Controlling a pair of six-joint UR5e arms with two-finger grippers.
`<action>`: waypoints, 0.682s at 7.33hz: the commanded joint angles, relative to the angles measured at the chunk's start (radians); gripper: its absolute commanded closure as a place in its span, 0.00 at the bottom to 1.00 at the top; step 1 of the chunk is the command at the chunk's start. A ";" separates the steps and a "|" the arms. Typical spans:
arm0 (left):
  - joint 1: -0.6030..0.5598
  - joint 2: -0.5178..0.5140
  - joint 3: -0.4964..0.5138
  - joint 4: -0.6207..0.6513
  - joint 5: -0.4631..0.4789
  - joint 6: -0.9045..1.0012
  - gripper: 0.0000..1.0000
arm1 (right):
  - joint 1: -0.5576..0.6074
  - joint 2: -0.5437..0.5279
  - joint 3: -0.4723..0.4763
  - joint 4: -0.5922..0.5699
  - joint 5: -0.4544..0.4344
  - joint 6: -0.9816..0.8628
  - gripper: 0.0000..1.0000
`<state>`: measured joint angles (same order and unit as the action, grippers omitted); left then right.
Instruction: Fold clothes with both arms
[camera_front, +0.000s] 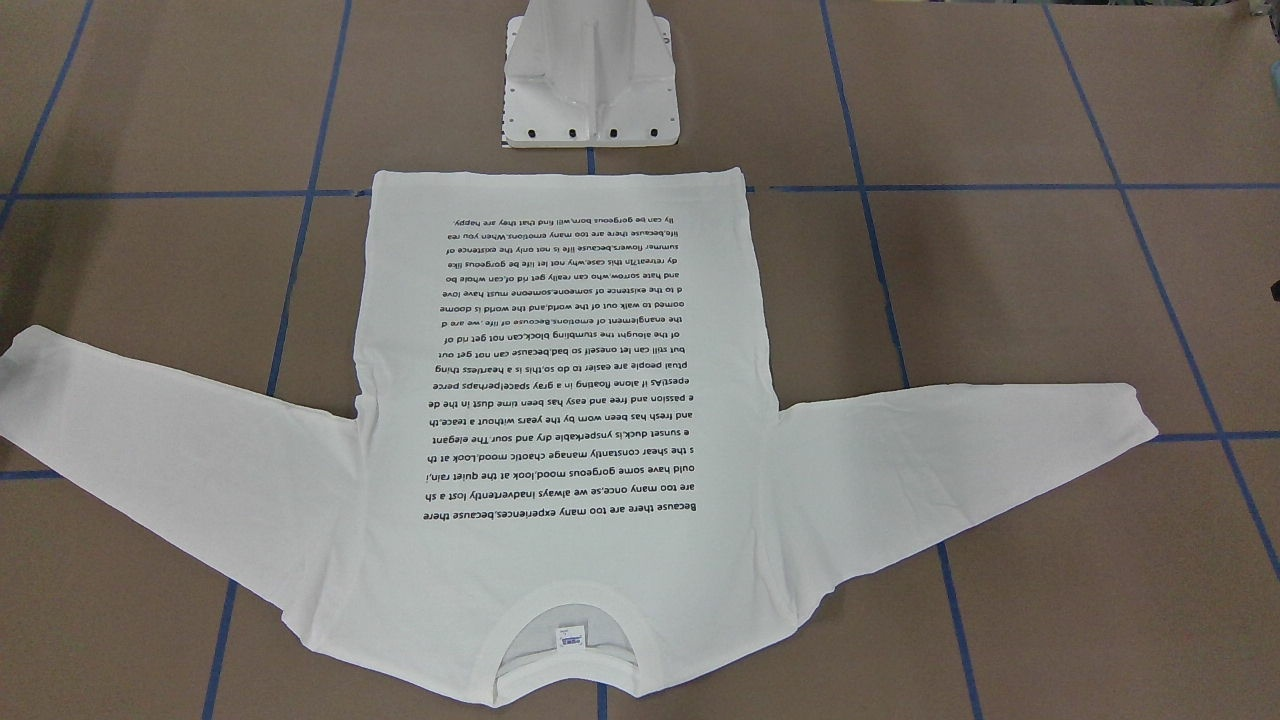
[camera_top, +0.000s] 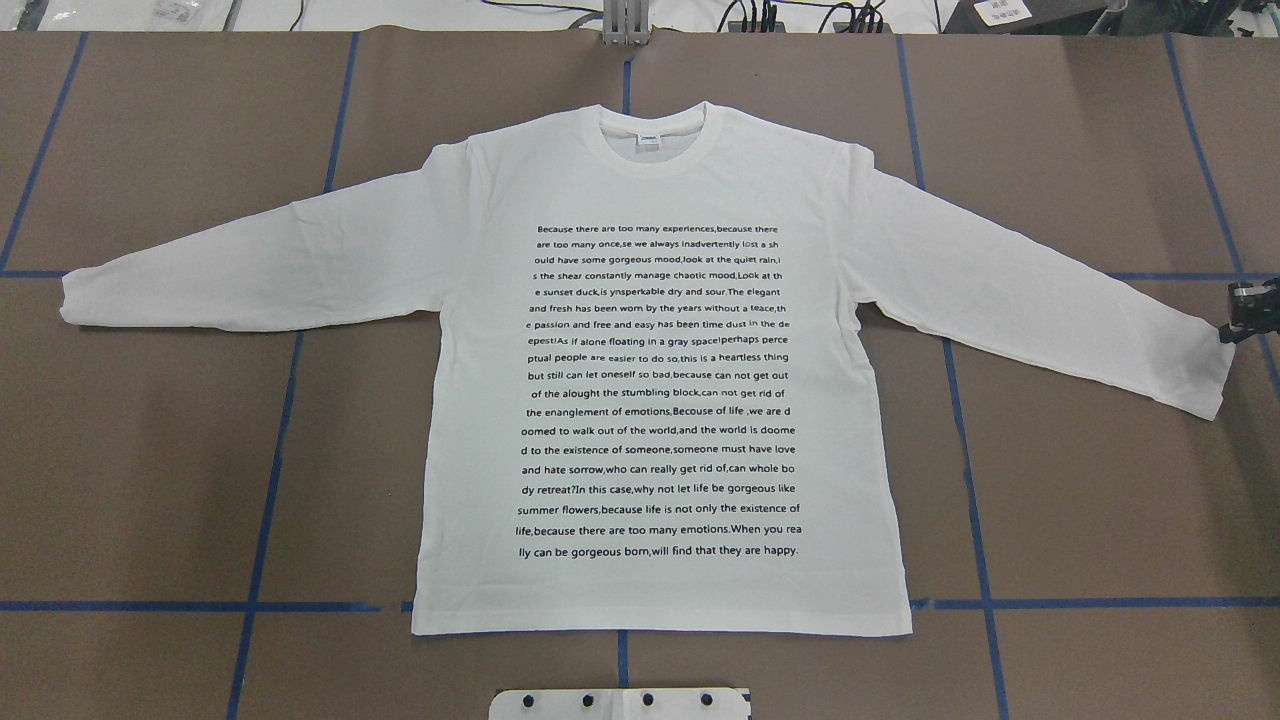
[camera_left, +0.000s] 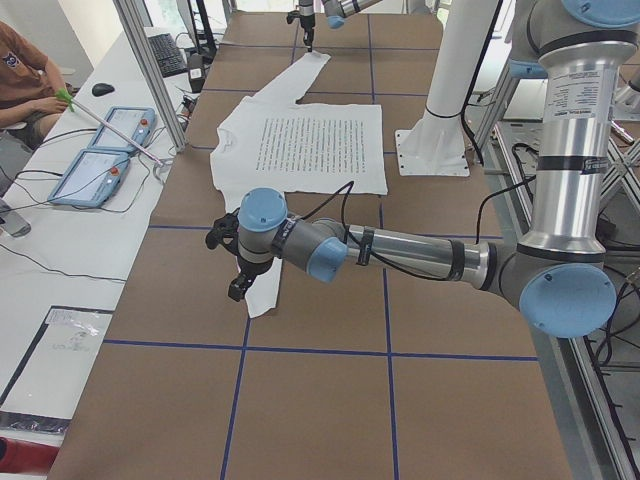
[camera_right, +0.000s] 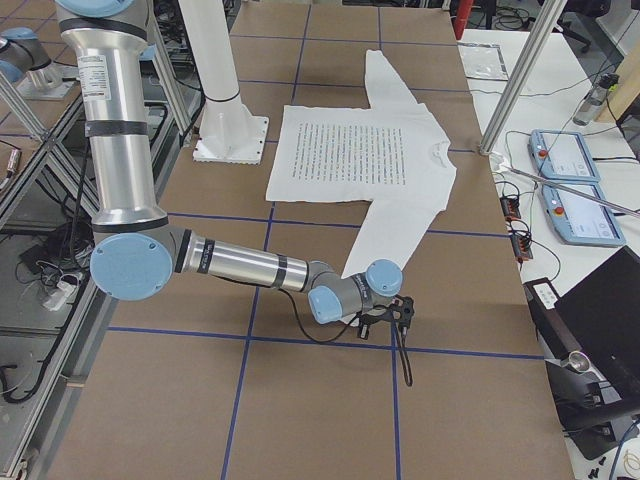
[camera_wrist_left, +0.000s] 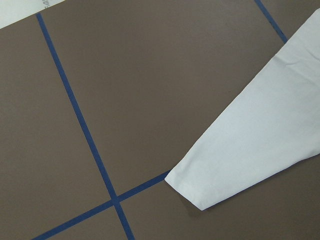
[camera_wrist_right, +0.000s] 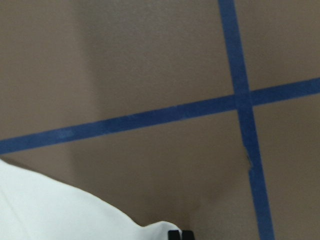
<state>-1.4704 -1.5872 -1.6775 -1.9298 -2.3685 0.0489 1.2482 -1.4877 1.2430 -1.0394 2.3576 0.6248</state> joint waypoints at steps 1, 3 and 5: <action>0.001 0.000 -0.001 0.000 -0.002 0.000 0.00 | 0.005 0.015 0.062 -0.008 0.044 0.021 1.00; -0.001 0.000 -0.004 -0.002 -0.003 0.002 0.00 | -0.009 0.015 0.223 -0.005 0.113 0.273 1.00; -0.001 0.001 -0.037 -0.002 -0.029 0.002 0.00 | -0.140 0.146 0.297 -0.005 0.100 0.596 1.00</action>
<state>-1.4710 -1.5874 -1.6951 -1.9311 -2.3832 0.0504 1.1796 -1.4306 1.4987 -1.0449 2.4620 1.0110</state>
